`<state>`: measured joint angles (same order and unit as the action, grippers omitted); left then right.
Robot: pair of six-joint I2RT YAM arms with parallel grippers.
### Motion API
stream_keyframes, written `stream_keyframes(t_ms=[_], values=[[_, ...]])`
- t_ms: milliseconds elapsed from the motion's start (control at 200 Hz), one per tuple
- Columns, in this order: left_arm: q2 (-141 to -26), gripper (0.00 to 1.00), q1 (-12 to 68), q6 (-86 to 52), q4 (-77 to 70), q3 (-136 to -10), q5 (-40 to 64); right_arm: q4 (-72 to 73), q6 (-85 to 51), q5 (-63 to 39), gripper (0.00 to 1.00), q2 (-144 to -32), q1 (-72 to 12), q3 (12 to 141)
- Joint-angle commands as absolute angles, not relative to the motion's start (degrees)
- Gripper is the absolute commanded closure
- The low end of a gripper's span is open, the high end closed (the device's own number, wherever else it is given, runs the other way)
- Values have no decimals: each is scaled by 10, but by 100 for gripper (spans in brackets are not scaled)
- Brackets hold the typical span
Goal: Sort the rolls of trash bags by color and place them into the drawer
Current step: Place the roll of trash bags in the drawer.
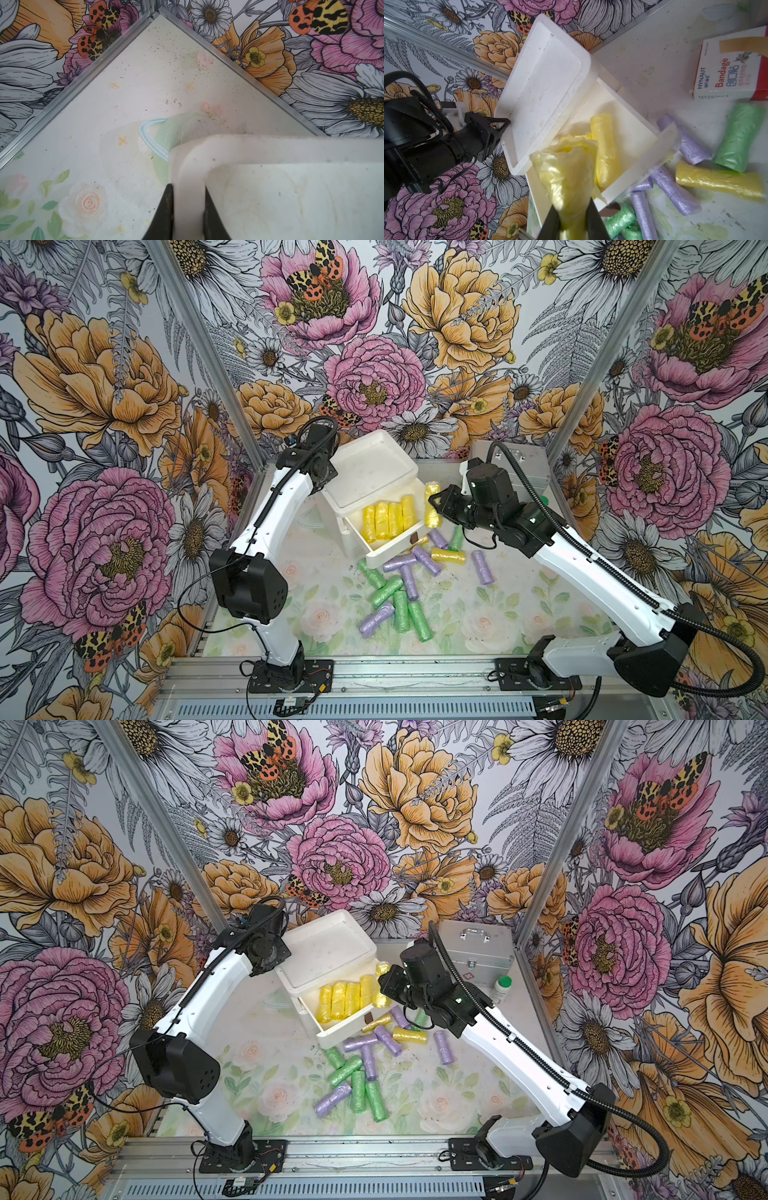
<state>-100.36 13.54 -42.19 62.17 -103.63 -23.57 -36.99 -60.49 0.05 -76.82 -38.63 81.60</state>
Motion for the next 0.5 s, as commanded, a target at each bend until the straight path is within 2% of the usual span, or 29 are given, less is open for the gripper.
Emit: stream_keyframes(t_ms=[0, 495], values=[[-1067, 100, 134, -505, 636, -1001, -78, -330, -630, 38, 79, -795, -374, 851], [-1064, 100, 139, -504, 636, -1009, -70, -330, -626, 1, 79, -914, -353, 898]])
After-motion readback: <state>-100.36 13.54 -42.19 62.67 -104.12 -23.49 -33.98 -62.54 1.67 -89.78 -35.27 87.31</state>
